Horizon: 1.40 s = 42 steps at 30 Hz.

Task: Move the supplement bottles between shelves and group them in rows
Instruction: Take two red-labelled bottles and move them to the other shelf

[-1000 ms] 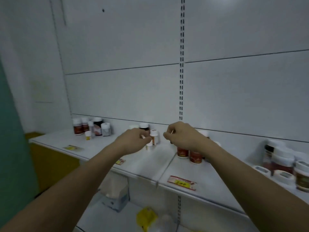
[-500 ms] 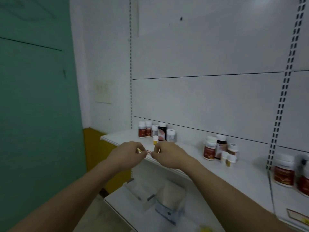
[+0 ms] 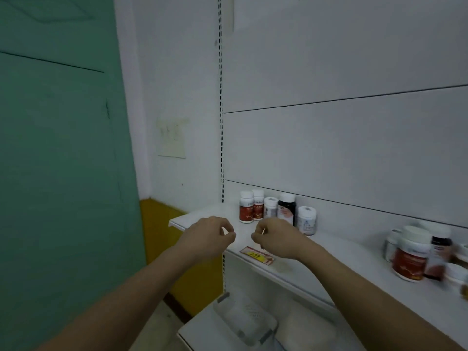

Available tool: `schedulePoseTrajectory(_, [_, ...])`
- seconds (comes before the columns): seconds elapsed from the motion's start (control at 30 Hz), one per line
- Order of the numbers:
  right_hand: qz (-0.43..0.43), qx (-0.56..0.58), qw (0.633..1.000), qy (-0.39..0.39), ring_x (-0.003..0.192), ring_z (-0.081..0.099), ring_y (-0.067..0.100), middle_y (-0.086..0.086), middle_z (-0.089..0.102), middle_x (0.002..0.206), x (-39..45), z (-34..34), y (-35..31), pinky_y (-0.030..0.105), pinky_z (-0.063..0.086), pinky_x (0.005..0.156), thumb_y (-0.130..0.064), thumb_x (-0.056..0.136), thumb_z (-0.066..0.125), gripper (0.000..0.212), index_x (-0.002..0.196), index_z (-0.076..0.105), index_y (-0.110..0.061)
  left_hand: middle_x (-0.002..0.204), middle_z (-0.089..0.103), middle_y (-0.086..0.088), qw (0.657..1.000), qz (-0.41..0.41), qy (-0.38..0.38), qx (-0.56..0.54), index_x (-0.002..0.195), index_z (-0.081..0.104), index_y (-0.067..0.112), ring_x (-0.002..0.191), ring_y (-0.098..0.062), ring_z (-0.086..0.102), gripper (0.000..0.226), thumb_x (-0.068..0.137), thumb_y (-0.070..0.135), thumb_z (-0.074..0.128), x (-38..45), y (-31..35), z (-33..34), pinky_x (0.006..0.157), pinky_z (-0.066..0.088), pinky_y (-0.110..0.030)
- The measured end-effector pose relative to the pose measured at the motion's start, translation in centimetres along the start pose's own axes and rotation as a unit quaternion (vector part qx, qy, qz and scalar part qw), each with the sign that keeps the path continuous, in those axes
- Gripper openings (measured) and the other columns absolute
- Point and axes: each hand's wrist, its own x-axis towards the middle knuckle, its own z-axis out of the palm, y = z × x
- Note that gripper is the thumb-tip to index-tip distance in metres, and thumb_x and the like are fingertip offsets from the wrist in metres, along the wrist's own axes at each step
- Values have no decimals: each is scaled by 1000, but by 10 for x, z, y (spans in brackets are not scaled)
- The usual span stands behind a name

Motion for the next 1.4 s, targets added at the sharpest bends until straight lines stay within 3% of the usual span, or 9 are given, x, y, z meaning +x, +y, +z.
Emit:
schedulePoseTrajectory(0.17, [25,29,999,14,81,64,23,12,70,95,69,-10,21,41,55,80,-31,94,54,28,96,66,-6,104,65,8,999,33,1,26,107,65,33,88,-12,60,25,92,48,52,85,-10,-5,79,52,-31])
schedulePoseTrajectory(0.33, [60,60,993,86,56,58,11,7,70,82,122,-33,40,19,46,47,-26,95,55,20,89,66,-10,99,65,11,999,35,26,-23,103,65,35,87,-11,61,21,91,46,53,146,-29,-2,79,51,-31])
schedulePoseTrajectory(0.6, [94,55,987,119,82,71,29,10,68,99,196,-38,45,44,60,77,-20,93,58,13,102,61,-10,109,65,7,992,57,53,-94,119,60,31,90,-9,56,35,87,47,61,227,-53,28,77,44,-27])
schedulePoseTrajectory(0.77, [127,-11,988,83,106,62,28,11,56,127,243,-19,51,41,53,93,-22,95,60,35,126,55,-8,125,55,1,979,80,9,-188,135,48,27,107,-16,56,66,79,55,67,266,-52,74,84,44,-29])
schedulePoseTrajectory(0.97, [171,-77,982,13,118,57,28,10,47,141,286,-14,60,37,49,100,-18,94,62,48,139,48,-10,114,67,2,945,173,-65,-271,117,62,29,100,-15,64,41,80,38,75,311,-75,89,88,55,-38])
schedulePoseTrajectory(1.1, [188,-107,976,-9,105,63,23,7,56,134,301,-12,62,36,53,94,-25,89,69,49,135,56,-12,105,68,9,919,229,-100,-305,107,63,33,94,-10,65,32,78,32,78,342,-100,91,80,58,-31])
schedulePoseTrajectory(1.2, [199,-102,975,6,84,70,16,5,70,113,306,-10,60,31,58,82,-27,87,72,35,119,67,-12,107,64,13,908,230,-136,-324,105,57,35,93,-5,64,38,75,34,80,366,-115,92,71,54,-21])
schedulePoseTrajectory(1.3, [212,-95,972,24,67,71,8,0,74,99,304,-8,57,18,54,63,-27,85,75,27,108,70,-15,105,68,13,875,223,-193,-383,96,60,32,93,-9,68,32,73,29,82,385,-125,99,79,59,-31])
schedulePoseTrajectory(1.4, [233,-97,967,35,66,70,7,-4,73,97,297,-8,57,21,56,66,-31,81,78,30,107,70,-19,103,73,10,830,233,-234,-449,98,65,26,97,-14,70,34,69,27,83,394,-129,109,88,57,-39])
